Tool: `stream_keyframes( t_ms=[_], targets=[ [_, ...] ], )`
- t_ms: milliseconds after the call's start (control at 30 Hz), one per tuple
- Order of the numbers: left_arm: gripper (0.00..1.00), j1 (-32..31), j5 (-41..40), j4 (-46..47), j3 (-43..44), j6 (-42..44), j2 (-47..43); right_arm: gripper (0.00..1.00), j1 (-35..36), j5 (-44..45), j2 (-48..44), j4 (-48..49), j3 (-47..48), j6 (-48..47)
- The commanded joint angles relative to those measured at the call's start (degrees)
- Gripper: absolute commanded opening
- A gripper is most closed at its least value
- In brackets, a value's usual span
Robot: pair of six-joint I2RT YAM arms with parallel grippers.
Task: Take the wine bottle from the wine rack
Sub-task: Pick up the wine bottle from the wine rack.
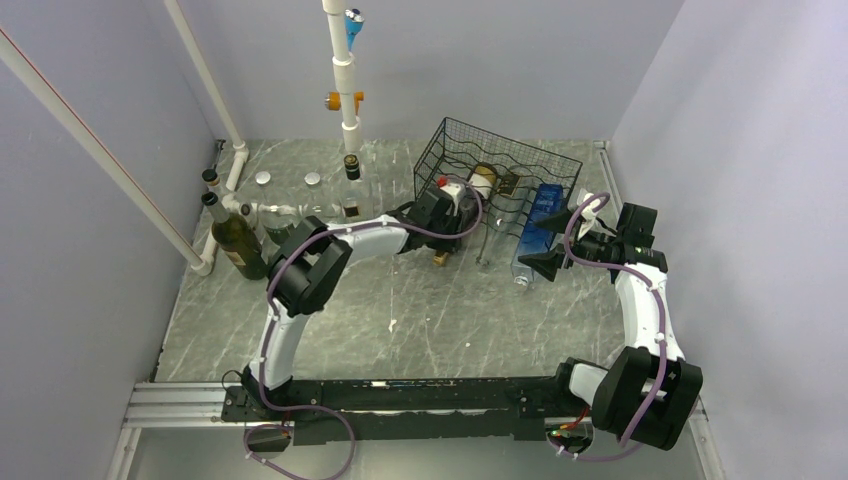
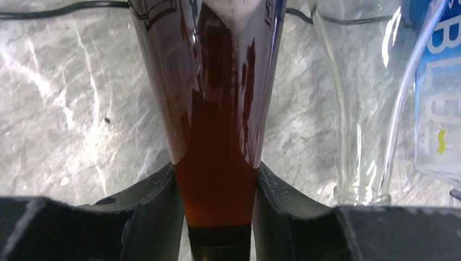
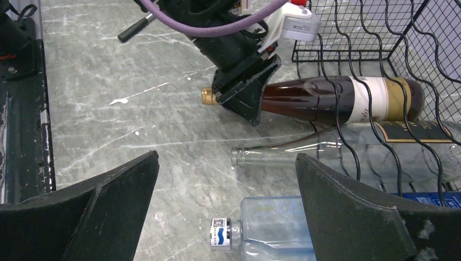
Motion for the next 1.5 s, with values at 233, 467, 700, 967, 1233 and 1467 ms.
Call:
stream_keyframes(
  t_ms=[233,467,700,967,1233,1467],
  targets=[
    [0.0,-0.35,-4.71,5.03,-13.71,3.53,-14.76,1.0,-0.3,-2.09,-0.91,0.55,0.28,-1.58],
    [0.0,-0.34,-5.09,7.9,-17.59,4.61,-19.25,1.0,-0.4,-2.1,-0.94,0.56,0.19,-1.49],
    [0.0,-0.31,-4.99,7.89,-20.34,5.2,-22.82,1.0,-0.44,-2.1,-0.85,0.56,0.19,-1.49],
    [0.0,-0.36,-4.19,9.33,-25.38,4.52,-28.47,1.0,-0.44,-2.16,-0.75,0.6,0.1,-1.49],
    [0.0,-0.37,-3.06,8.39,-29.02,3.59,-34.37,1.0,-0.44,-2.15,-0.87,0.56,0.1,-1.65],
    [0.0,-0.35,-1.04,6.65,-32.57,2.5,-39.81,1.0,-0.52,-2.24,-1.17,0.55,0.02,-1.67]
  ],
)
